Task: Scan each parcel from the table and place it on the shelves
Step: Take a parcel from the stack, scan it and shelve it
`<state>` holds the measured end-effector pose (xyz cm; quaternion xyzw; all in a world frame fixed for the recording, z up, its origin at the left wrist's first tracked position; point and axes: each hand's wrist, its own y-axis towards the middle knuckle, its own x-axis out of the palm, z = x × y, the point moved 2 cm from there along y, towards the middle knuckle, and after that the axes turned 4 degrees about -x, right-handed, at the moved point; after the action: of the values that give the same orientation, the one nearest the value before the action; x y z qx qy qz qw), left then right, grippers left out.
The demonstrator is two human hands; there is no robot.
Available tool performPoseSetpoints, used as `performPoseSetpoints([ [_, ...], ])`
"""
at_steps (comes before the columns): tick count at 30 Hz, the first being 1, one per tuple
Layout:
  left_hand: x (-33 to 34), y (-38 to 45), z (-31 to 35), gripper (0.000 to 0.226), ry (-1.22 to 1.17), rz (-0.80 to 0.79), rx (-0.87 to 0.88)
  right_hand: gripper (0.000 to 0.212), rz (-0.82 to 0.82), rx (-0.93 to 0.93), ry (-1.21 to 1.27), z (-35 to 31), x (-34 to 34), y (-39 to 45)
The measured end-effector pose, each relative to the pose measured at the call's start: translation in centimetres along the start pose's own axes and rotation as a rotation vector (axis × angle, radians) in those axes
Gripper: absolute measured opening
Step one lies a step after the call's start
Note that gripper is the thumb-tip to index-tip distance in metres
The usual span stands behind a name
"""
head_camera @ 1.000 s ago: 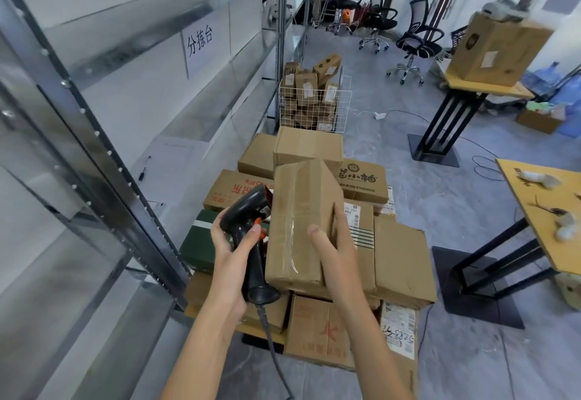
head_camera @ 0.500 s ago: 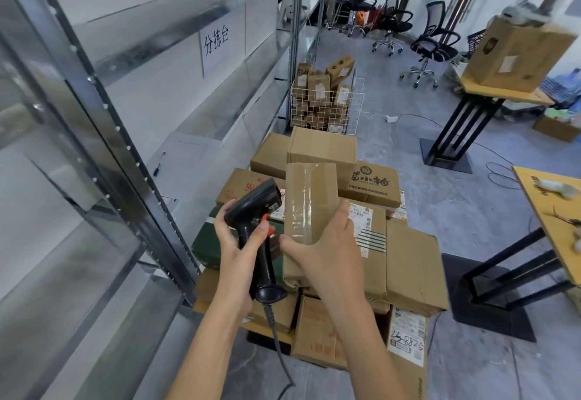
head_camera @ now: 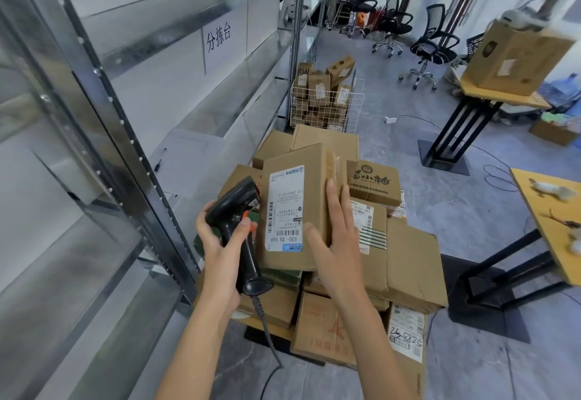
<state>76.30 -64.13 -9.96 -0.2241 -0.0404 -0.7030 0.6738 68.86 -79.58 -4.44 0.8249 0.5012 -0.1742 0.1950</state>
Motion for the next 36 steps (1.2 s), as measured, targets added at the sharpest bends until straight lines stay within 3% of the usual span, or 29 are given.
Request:
performPoseSetpoints([
  [4, -0.1, -0.1, 0.8, 0.050, 0.009, -0.011, 0.052, 0.094, -0.041, -0.035, 0.038, 1.0, -0.2, 0.4],
  [9, 0.1, -0.6, 1.6, 0.057, 0.006, -0.035, 0.101, 0.091, 0.028, -0.091, 0.172, 1.4, -0.1, 0.3],
  [19, -0.8, -2.2, 5.5, 0.060, 0.218, -0.080, 0.393, 0.078, 0.156, -0.114, 0.370, 2.5, 0.1, 1.3],
  [24, -2.4, -2.9, 7.4, 0.064, 0.428, -0.087, 0.542, 0.071, 0.218, -0.170, 0.382, 2.0, 0.2, 3.5],
  [36, -2.6, -3.2, 6.2, 0.062, 0.495, -0.152, 0.493, 0.074, 0.431, -0.346, 0.113, 0.5, 2.9, 6.1],
])
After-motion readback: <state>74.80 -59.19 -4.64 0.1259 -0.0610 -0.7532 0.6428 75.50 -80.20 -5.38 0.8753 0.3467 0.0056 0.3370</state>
